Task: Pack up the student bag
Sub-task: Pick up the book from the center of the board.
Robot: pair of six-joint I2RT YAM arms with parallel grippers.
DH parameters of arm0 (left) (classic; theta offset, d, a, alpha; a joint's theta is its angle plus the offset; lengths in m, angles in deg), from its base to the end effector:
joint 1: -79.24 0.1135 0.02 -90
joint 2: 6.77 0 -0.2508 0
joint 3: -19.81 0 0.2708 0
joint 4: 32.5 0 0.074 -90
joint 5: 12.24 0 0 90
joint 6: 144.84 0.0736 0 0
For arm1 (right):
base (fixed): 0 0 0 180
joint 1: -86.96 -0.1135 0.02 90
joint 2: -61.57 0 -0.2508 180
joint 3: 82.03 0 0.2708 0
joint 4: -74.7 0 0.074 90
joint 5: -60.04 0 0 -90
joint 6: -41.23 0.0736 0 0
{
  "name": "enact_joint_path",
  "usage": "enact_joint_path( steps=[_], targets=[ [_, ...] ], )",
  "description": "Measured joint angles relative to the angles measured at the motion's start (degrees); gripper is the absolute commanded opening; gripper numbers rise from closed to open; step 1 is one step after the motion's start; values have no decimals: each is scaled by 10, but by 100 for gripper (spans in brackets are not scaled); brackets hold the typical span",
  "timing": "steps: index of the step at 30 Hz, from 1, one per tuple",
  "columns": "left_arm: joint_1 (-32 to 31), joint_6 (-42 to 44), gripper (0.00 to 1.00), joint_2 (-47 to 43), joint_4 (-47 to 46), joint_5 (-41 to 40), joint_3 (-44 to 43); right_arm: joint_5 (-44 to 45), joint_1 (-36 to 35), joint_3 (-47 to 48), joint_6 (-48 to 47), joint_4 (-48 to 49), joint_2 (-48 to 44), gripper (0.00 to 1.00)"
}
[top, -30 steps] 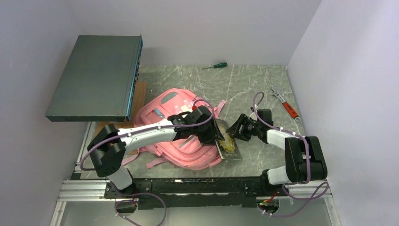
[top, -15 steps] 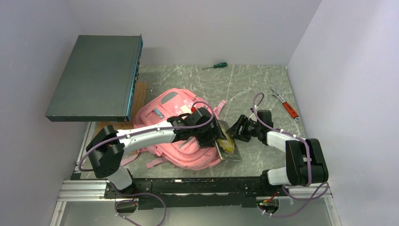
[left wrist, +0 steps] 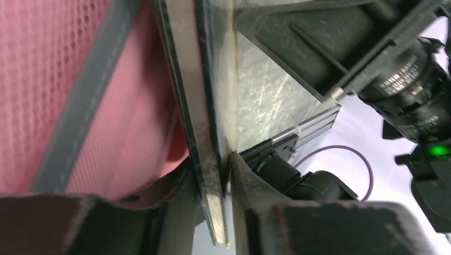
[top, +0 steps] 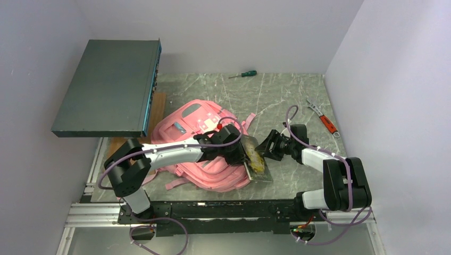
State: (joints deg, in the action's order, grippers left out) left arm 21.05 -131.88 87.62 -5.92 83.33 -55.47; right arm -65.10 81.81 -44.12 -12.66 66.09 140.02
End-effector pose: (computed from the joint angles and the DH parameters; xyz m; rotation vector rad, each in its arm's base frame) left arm 0.2037 -0.3419 0.1695 -0.3940 2.7037 -1.0791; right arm 0.2585 0.0658 0.0817 0.3804 2.4699 1.0611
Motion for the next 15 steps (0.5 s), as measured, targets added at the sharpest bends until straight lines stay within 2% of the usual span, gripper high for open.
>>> enact_joint_path(
  steps=[3,5,8,12,15],
  targets=[
    [12,8,6,10,-26,12,11,4,-2,0,-3,-14,-16,70],
    [22,9,0,9,-50,25,21,7,-2,0,-6,-18,-25,72],
    [37,18,0,7,-88,43,39,13,-3,5,-15,-36,-32,81],
    [59,47,0,-7,-128,43,54,72,-11,54,-31,-148,-66,99],
    [100,64,0,-30,-175,48,63,143,-15,96,-35,-221,-160,99]
  ],
)
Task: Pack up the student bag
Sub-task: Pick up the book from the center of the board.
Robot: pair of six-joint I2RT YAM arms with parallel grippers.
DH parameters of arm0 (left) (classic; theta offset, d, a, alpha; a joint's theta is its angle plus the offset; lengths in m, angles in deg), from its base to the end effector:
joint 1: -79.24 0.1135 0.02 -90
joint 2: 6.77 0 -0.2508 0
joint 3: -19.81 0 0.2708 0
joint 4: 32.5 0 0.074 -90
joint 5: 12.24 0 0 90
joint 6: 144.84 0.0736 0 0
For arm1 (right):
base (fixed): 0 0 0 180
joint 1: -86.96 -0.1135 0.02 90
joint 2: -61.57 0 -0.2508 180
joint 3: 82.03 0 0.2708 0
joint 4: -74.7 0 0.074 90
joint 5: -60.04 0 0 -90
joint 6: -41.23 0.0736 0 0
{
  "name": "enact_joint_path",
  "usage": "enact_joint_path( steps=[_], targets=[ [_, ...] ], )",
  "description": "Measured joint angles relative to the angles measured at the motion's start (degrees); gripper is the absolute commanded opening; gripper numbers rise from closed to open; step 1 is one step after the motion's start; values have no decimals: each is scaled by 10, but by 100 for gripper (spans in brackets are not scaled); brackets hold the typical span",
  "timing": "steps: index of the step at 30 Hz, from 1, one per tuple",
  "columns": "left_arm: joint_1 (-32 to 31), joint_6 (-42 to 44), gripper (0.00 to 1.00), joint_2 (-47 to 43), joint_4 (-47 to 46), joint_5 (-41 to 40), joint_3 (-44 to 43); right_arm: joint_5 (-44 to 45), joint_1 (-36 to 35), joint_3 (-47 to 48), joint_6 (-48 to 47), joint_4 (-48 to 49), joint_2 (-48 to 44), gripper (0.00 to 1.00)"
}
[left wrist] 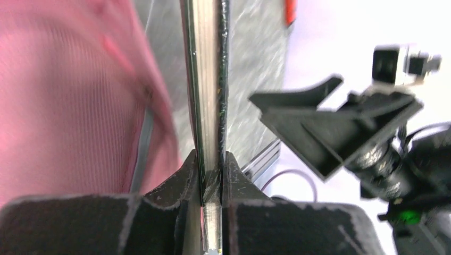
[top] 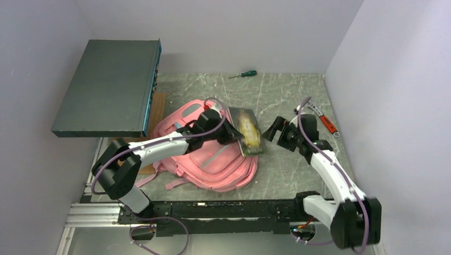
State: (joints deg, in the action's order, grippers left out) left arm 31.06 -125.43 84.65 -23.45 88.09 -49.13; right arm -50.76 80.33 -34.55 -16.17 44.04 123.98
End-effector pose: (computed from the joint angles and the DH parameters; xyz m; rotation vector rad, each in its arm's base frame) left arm 0.2577 -0.3078 0.1841 -0.3553 2.4330 -1.2959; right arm 0.2606 0.0566 0.1640 0.3678 2.4033 0.7514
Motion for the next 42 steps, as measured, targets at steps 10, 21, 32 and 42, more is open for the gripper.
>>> enact_joint_path(
  steps=[10,21,32,42],
  targets=[
    [105,-28,0,-93,-203,-7,-2,-42,10,-18,204,158,-171,100],
    [105,-132,0,-91,-339,30,-4,-124,-29,-56,418,461,-94,97],
    [117,-149,0,-87,-375,29,-4,-122,-71,-50,429,507,-133,81],
    [89,-158,0,-71,-394,41,9,-102,-78,54,438,532,-21,0]
  ],
)
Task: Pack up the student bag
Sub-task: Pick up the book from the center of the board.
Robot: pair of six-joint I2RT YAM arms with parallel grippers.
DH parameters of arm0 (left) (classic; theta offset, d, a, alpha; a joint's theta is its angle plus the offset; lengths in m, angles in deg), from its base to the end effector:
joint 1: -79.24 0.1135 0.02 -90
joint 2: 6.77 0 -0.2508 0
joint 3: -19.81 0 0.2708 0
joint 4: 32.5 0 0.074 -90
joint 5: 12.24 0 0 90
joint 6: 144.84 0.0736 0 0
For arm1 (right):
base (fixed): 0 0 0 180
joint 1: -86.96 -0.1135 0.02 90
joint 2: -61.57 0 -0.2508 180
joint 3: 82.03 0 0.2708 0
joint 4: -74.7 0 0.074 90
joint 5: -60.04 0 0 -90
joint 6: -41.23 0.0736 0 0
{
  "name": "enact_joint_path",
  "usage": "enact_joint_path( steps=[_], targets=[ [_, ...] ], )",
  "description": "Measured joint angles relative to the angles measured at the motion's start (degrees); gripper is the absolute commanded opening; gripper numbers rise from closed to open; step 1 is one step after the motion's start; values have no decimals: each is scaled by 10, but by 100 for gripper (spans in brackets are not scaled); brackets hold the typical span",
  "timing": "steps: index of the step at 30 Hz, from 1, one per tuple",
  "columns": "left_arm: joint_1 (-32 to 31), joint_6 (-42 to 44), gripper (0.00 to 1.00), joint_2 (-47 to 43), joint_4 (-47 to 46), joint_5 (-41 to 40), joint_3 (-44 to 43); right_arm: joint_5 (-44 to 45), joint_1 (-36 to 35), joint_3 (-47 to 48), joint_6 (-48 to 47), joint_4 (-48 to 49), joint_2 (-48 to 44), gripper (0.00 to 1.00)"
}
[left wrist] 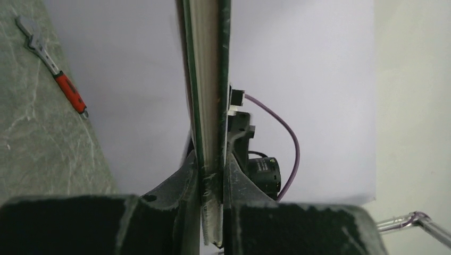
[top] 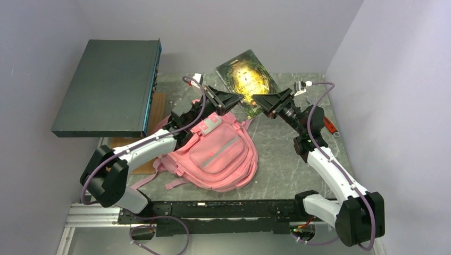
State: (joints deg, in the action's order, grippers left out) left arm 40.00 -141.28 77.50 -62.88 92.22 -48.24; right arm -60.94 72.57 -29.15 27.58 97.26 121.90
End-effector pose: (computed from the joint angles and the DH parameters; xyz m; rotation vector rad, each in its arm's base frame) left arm 0.2950 -0.2646 0.3229 -0.4088 1.5977 -1.9533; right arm 0.2780 0.1104 0.3320 0.3000 1.5313 1.6492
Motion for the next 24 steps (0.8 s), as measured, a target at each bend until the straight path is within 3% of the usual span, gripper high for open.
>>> enact_joint_path(
  steps=[1,4,6,10,12,14,19,24],
  targets=[
    [0,9,9,0,-4,5,0,4,0,-1,0,-9,1,0],
    [3,24,85,-1,4,25,0,25,-4,-6,10,-38,-15,0],
    [2,57,98,-6,36,53,-2,45,-6,-2,-28,-108,-49,0],
    [-23,210,99,-36,237,56,-32,176,-9,111,-178,-436,-103,0],
    [-67,331,89,-41,375,2,-80,260,-8,186,-255,-569,-105,0],
    [-130,442,80,-33,486,-57,-136,326,-6,228,-311,-654,-111,0],
    [-281,646,77,16,639,-138,-209,417,-3,245,-399,-840,-182,0],
    [-318,742,68,96,738,-178,-210,433,-3,246,-426,-946,-245,0]
  ],
)
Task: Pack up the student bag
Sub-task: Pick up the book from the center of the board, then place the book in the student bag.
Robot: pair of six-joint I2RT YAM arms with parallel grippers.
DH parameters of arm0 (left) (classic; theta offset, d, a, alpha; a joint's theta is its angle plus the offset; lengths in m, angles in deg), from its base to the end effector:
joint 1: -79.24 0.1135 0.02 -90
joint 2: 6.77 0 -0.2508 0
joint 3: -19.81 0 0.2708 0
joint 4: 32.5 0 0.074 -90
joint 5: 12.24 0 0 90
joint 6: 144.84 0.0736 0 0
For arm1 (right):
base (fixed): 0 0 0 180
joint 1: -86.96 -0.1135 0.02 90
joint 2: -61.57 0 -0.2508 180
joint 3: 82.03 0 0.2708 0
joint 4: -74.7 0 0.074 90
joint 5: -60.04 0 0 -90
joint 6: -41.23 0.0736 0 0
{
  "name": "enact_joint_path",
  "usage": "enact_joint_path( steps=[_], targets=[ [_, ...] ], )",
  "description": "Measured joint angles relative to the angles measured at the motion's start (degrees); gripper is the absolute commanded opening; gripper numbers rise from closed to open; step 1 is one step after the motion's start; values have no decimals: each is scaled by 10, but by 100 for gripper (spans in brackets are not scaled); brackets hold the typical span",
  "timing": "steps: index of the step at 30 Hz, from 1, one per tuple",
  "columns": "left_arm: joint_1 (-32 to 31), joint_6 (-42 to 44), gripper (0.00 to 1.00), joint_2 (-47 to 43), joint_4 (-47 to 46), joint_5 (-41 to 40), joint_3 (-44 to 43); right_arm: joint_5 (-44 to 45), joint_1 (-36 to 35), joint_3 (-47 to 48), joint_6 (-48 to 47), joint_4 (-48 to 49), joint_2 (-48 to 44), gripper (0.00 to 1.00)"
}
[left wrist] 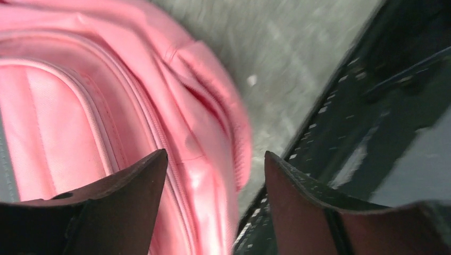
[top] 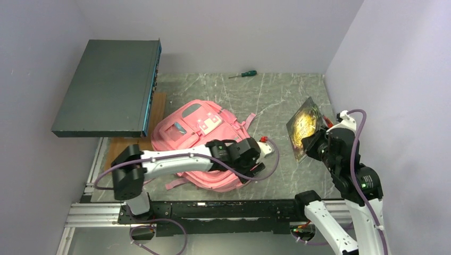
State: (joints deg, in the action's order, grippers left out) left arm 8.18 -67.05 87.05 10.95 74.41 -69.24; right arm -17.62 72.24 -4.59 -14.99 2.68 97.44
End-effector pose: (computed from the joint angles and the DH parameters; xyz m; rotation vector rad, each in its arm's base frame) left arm 0.1355 -0.3815 0.2313 1.2030 2.1896 -0.5789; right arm 0.1444 0.0217 0.3662 0.4752 2.0471 0.2861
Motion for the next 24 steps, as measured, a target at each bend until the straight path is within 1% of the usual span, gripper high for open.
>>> enact_joint_path(
  steps=[1,3,7,9,10,11,12,13,16,18,20,24],
  targets=[
    [-2,12,64,17,15,-9,-2,0,0,0,-4,-13,-10,0],
    [-4,32,60,52,43,-27,-10,-4,0,0,-8,-26,-18,0],
    [-12,53,49,93,63,-56,-24,-19,0,-6,-12,-34,-27,0],
    [-15,60,36,99,71,-72,-31,-30,0,-17,-12,-35,-34,0],
    [-17,65,26,100,75,-81,-35,-35,0,-24,-12,-37,-37,0],
    [-17,66,12,100,78,-88,-37,-40,0,-28,-12,-39,-38,0],
    [-18,69,1,100,82,-95,-39,-46,0,-33,-12,-42,-38,0],
    [-19,69,0,100,85,-106,-41,-52,0,-36,-12,-44,-38,0],
    [-24,70,0,97,89,-153,-41,-67,0,-42,-12,-53,-37,0],
    [-27,72,0,80,75,-176,-33,-85,0,-44,-12,-63,-36,0],
    [-26,73,0,44,60,-192,-19,-112,0,-46,-10,-70,-35,0],
    [0,65,0,-68,38,-212,-6,-209,0,-67,18,-69,-34,0]
  ],
)
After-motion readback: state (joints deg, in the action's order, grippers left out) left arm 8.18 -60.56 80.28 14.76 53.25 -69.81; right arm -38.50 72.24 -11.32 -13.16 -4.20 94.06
